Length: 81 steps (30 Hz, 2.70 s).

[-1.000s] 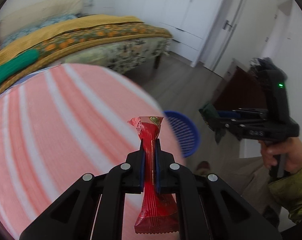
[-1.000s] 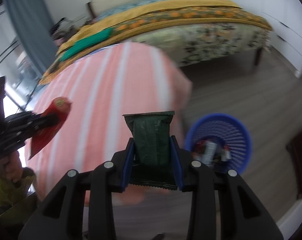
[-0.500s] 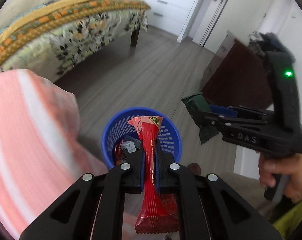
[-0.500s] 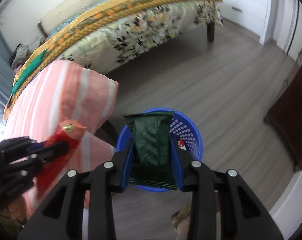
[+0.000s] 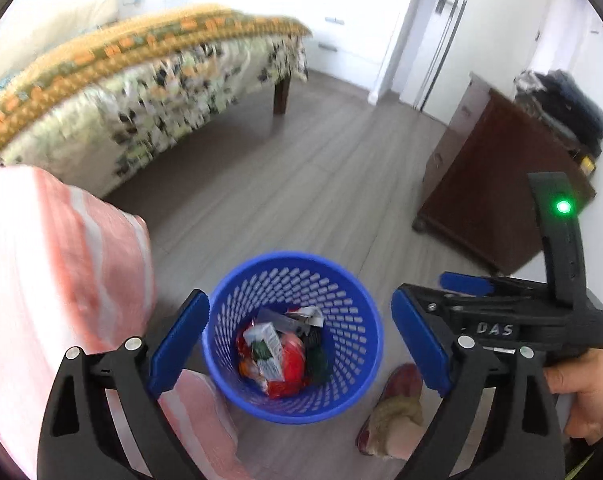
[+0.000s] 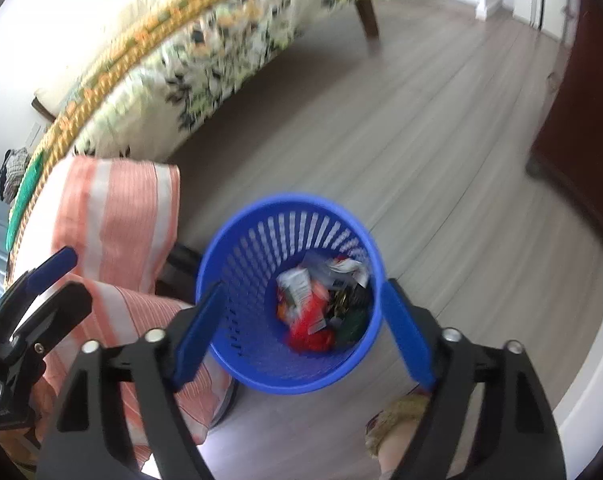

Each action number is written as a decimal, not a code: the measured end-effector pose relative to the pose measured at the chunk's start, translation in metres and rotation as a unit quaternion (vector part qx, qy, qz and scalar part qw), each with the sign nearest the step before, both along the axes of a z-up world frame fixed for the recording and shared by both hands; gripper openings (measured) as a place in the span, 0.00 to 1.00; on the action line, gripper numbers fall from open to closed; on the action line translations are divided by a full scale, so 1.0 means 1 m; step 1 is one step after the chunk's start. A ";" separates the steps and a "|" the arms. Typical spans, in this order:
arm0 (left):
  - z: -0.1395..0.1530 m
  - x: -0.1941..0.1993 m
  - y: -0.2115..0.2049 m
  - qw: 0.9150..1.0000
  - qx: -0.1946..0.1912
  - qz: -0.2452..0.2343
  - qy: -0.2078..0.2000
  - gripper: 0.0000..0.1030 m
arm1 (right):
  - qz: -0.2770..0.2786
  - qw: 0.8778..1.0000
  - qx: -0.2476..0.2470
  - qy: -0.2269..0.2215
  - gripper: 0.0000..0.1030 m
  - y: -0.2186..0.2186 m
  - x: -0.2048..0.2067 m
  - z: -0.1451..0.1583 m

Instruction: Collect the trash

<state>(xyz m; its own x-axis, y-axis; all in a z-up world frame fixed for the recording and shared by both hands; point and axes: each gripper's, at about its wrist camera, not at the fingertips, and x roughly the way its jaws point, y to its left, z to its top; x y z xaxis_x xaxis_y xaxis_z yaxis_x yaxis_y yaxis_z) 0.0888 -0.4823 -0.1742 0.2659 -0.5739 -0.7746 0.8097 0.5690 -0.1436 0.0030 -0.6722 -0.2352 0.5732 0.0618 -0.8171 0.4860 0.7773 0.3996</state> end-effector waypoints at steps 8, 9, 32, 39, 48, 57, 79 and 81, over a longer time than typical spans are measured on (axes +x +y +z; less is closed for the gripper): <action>0.061 -0.062 0.057 0.999 0.011 0.011 -0.046 0.95 | -0.021 0.995 -0.080 -0.050 0.96 0.053 -0.077 0.066; 0.063 -0.067 0.064 0.999 0.016 0.016 -0.047 0.95 | -0.023 0.994 -0.095 -0.048 0.96 0.060 -0.084 0.070; 0.097 -0.121 0.119 0.994 0.054 0.041 -0.085 0.95 | -0.043 0.987 -0.148 -0.039 0.96 0.140 -0.156 0.130; 0.093 -0.122 0.114 0.993 0.061 0.044 -0.086 0.95 | -0.040 0.988 -0.145 -0.029 0.96 0.143 -0.157 0.127; 0.089 -0.117 0.111 0.993 0.066 0.048 -0.086 0.95 | -0.036 0.989 -0.139 -0.028 0.95 0.145 -0.157 0.125; 0.085 -0.114 0.111 0.993 0.069 0.050 -0.085 0.95 | -0.035 0.990 -0.133 -0.024 0.96 0.145 -0.155 0.123; 0.080 -0.109 0.113 0.993 0.071 0.053 -0.082 0.95 | -0.032 0.991 -0.132 -0.019 0.96 0.145 -0.152 0.119; 0.080 -0.109 0.113 0.993 0.071 0.053 -0.082 0.95 | -0.030 0.991 -0.132 -0.019 0.96 0.145 -0.152 0.118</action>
<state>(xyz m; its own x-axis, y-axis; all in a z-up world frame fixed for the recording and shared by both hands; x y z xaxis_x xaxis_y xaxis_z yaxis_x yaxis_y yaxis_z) -0.0200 -0.3691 -0.0943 0.4481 -0.4234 -0.7874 0.7495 0.6580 0.0727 -0.1488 -0.5269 -0.1167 0.5997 -0.1865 -0.7782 0.5230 0.8274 0.2047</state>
